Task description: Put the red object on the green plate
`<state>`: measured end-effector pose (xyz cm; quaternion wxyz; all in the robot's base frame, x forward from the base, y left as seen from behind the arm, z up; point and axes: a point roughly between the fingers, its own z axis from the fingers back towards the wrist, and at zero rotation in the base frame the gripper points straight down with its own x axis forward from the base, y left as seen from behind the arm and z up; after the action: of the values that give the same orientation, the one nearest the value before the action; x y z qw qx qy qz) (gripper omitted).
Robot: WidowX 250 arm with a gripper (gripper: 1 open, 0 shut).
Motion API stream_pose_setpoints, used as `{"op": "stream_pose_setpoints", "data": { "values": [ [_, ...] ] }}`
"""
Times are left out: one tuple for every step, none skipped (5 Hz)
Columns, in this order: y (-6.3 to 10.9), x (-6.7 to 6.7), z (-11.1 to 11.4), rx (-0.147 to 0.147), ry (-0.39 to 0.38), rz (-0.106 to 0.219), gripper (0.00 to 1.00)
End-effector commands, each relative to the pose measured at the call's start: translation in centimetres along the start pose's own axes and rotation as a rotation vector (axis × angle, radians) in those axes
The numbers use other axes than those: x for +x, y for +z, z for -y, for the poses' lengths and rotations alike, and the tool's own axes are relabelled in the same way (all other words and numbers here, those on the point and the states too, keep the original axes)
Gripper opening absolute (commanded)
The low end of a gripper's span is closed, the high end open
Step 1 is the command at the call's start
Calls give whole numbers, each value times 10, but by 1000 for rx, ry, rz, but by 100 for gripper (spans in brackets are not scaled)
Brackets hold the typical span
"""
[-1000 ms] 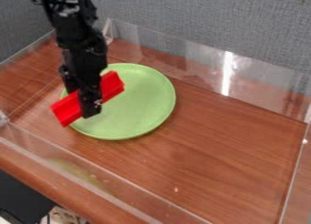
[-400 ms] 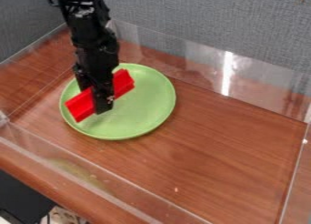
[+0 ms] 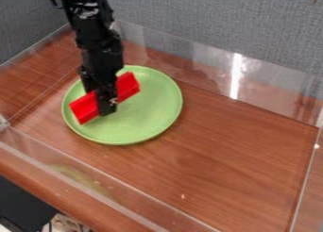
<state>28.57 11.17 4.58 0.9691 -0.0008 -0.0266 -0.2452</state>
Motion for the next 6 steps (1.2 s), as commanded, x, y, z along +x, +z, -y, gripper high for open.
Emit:
{"op": "stream_pose_setpoints", "data": {
  "values": [
    [22, 8, -15, 44, 11, 38, 0],
    [33, 10, -17, 45, 18, 41, 0],
    [40, 11, -18, 40, 17, 40, 0],
    [40, 2, -18, 31, -52, 43, 0],
    [45, -5, -15, 32, -122, 57, 0],
    [63, -15, -16, 48, -102, 80, 0]
  ]
}}
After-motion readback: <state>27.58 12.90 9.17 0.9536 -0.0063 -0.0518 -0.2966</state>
